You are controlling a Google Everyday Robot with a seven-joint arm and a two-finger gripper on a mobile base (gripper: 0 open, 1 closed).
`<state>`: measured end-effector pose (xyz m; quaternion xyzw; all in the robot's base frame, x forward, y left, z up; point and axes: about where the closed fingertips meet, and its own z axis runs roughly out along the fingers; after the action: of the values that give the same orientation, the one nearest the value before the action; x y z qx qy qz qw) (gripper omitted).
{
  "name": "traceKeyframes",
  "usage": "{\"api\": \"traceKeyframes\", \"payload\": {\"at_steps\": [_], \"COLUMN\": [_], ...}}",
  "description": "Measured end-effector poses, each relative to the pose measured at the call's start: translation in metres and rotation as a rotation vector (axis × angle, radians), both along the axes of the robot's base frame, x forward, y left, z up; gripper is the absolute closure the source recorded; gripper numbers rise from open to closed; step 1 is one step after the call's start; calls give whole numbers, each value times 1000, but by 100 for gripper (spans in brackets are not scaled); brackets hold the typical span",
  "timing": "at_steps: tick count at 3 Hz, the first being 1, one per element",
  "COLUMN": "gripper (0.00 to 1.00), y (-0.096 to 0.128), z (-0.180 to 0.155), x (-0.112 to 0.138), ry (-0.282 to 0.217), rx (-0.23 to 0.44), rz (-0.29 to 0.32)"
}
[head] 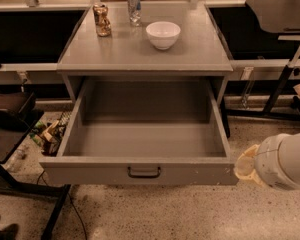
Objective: Close top drawer
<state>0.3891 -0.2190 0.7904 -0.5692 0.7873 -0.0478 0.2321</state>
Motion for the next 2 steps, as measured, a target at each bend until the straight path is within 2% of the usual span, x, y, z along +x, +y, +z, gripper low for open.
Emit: {"api": "traceKeyframes", "payload": {"at_steps": [1, 2], "gripper": [100, 100], "y": [-9, -13], "z": [-40, -81], "x": [1, 3], "ry": [-14, -53], "rx": [11, 36], "rz": [15, 20]}}
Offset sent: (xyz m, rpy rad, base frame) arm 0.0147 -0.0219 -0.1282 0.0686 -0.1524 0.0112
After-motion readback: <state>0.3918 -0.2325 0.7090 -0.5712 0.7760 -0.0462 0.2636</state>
